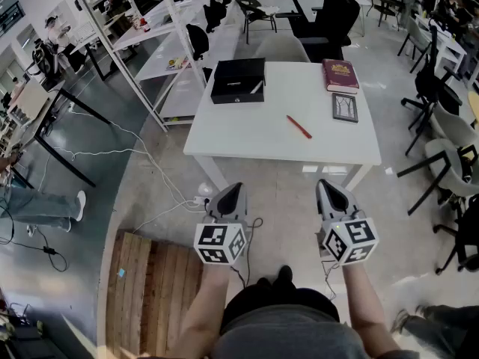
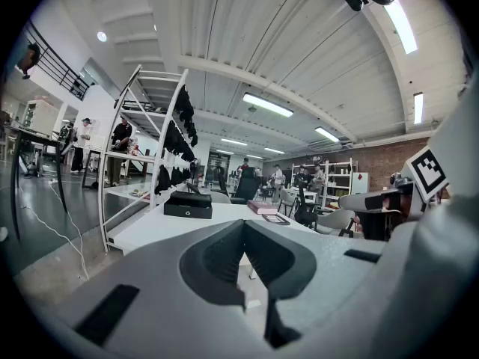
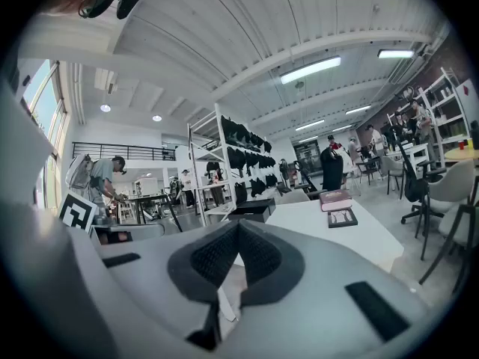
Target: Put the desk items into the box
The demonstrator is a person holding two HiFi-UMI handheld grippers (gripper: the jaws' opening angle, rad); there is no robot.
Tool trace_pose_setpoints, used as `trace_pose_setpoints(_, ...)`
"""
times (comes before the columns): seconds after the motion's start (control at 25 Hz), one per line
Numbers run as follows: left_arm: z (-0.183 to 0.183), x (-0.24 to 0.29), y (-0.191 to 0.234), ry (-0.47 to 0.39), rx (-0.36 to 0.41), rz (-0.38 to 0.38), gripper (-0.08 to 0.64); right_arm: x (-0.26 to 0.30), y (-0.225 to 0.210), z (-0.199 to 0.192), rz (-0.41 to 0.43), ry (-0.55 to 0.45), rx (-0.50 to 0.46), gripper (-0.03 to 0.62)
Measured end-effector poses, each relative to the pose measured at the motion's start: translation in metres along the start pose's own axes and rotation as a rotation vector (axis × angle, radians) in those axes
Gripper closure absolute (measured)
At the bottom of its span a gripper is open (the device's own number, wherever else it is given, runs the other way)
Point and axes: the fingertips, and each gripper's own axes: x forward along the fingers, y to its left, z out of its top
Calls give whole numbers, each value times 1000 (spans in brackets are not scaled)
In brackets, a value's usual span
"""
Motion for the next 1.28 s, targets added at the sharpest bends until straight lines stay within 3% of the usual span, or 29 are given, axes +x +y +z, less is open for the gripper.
trace_pose_setpoints(0.92,3,2,-7,-12,12,42,554,1,-14,8,26,-19,8,588)
trace_pose_setpoints(1.04,3,5,-8,-11,10,45,554,2,-17,9,44,-8,20,529)
trace_pose_setpoints(1.28,2,15,-3,-6,9,51,554,12,-23,7,52,7,23,497)
